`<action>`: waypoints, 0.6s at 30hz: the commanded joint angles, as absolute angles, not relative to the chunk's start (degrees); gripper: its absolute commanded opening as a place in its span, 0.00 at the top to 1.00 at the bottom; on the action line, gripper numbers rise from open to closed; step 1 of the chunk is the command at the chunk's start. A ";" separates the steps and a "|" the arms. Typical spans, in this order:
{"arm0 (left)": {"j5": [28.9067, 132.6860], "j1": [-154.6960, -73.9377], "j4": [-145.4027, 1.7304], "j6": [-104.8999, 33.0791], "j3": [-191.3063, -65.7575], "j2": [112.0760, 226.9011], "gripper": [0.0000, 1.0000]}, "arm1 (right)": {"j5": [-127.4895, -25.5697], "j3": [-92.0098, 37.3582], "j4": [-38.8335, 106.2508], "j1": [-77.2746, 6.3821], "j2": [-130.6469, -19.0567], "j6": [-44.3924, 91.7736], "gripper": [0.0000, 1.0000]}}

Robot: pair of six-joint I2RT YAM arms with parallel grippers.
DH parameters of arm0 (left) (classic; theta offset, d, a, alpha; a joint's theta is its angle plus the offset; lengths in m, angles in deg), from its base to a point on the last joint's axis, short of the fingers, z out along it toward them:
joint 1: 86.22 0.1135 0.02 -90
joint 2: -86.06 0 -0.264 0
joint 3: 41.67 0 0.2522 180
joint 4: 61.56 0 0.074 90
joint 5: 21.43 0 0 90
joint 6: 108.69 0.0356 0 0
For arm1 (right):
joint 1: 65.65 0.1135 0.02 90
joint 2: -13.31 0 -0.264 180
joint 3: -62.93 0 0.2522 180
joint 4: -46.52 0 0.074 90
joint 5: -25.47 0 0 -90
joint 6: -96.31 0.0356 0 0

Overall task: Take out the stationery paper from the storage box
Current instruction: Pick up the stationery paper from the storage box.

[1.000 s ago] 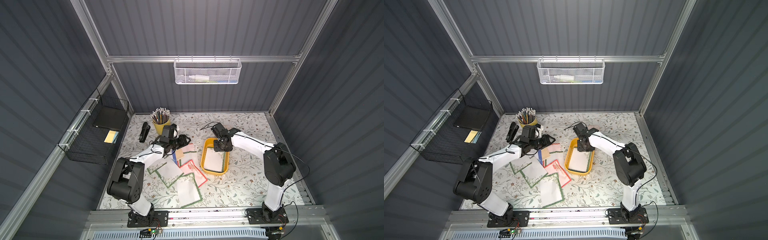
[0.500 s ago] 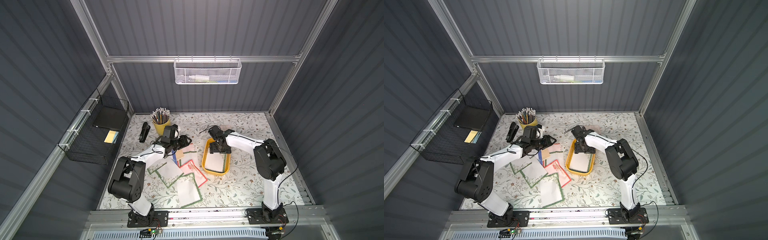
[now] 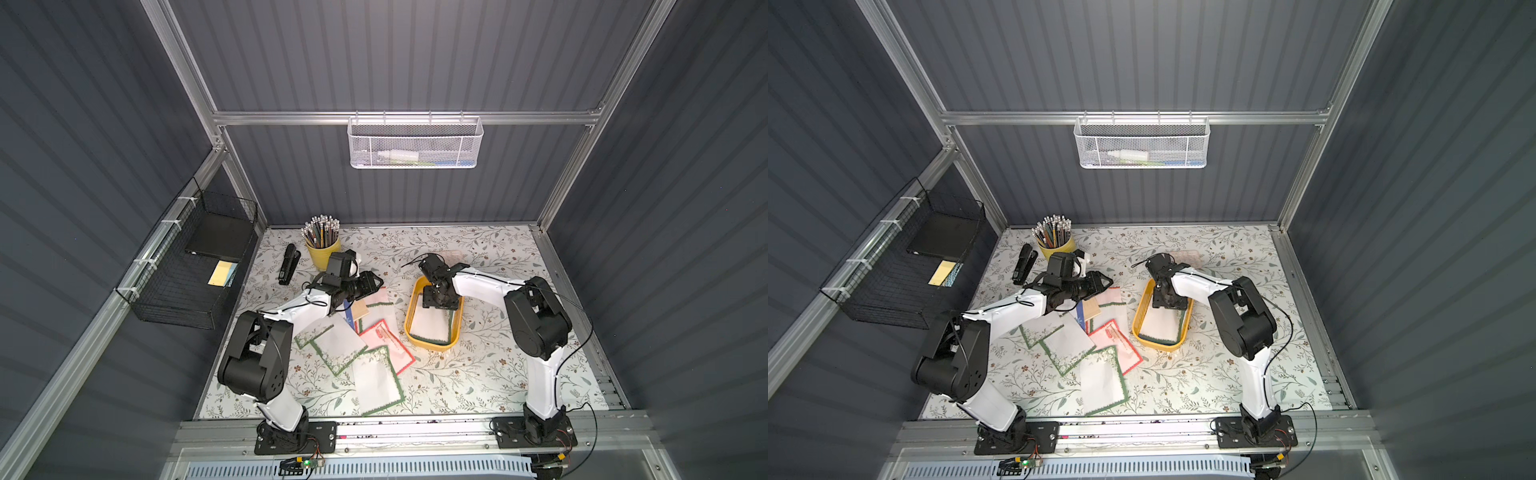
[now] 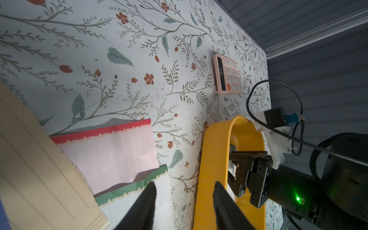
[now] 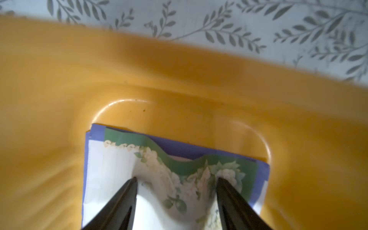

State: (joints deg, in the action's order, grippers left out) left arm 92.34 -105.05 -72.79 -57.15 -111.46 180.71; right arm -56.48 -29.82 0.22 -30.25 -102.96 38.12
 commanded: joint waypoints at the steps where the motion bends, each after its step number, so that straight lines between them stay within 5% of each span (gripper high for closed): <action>1: 92.51 -105.47 -73.89 -56.48 -111.14 181.42 0.51 | -64.78 -23.78 1.32 -29.71 -109.12 39.42 0.43; 10: 92.64 -105.47 -73.84 -56.92 -111.55 181.82 0.51 | -63.08 -25.00 -0.06 -29.70 -104.75 38.23 0.47; 18: 92.87 -105.58 -74.70 -56.57 -112.78 180.72 0.51 | -59.57 -29.00 -2.35 -29.84 -98.81 36.88 0.74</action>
